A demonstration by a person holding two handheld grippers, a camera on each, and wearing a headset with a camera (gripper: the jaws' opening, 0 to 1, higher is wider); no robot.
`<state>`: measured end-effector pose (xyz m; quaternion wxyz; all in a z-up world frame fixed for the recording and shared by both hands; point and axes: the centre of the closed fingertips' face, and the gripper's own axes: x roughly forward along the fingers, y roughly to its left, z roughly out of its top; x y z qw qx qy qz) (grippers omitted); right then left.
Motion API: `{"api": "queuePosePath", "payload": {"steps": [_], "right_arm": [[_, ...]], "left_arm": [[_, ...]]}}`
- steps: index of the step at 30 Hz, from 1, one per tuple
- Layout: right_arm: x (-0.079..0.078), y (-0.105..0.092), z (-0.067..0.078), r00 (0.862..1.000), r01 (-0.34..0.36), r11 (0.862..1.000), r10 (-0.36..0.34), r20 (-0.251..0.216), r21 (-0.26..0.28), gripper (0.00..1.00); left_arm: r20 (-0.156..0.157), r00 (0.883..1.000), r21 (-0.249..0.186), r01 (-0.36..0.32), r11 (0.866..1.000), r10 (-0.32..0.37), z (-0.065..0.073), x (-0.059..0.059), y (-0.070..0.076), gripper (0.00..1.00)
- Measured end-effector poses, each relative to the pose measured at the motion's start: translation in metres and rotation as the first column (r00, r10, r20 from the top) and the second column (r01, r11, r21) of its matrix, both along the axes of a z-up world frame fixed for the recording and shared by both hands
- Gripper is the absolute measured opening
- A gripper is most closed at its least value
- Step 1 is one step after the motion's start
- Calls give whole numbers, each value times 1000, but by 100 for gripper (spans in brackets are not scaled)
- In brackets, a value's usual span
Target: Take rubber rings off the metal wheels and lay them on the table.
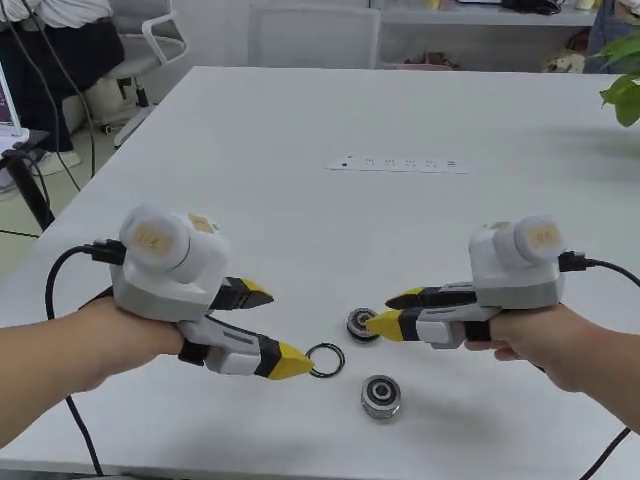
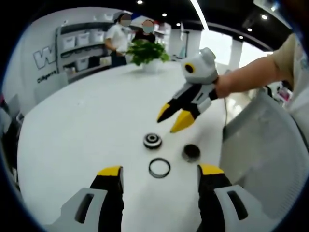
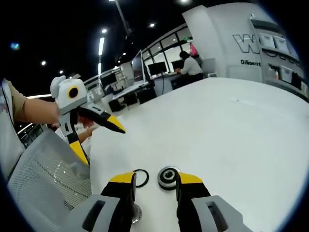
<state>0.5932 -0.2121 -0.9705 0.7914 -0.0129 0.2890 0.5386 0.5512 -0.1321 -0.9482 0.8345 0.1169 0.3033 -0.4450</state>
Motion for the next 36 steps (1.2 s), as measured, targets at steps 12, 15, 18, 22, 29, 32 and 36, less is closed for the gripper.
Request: {"api": "queuePosePath", "payload": {"steps": [12, 15, 18, 22, 29, 32, 36], "right_arm": [[5, -12, -17, 999, -4, 998, 6, 33, -56, 32], [6, -12, -21, 999, -9, 998, 11, 35, -66, 32], [6, -10, -24, 999, -16, 997, 19, 42, -74, 32], [6, -8, -28, 998, -25, 996, 29, 51, -81, 30], [11, -8, -37, 999, -13, 996, 17, 49, -86, 28], [12, -8, -38, 998, -13, 996, 18, 54, -87, 26], [12, -6, -41, 998, -21, 996, 26, 57, -91, 24]], "left_arm": [[5, 1000, 6, 7, 1000, -7, -8, 28, -15, 60], [10, 1000, 6, 10, 1000, -10, -10, 32, -21, 58], [13, 1000, 8, 14, 1000, -14, -12, 36, -24, 56], [21, 1000, 9, 21, 1000, -21, -14, 40, -28, 54], [19, 999, -3, 31, 1000, -31, -21, 48, -36, 49], [18, 999, 1, 40, 999, -40, -25, 49, -39, 47], [20, 999, -4, 44, 999, -44, -28, 53, -43, 44]]}}
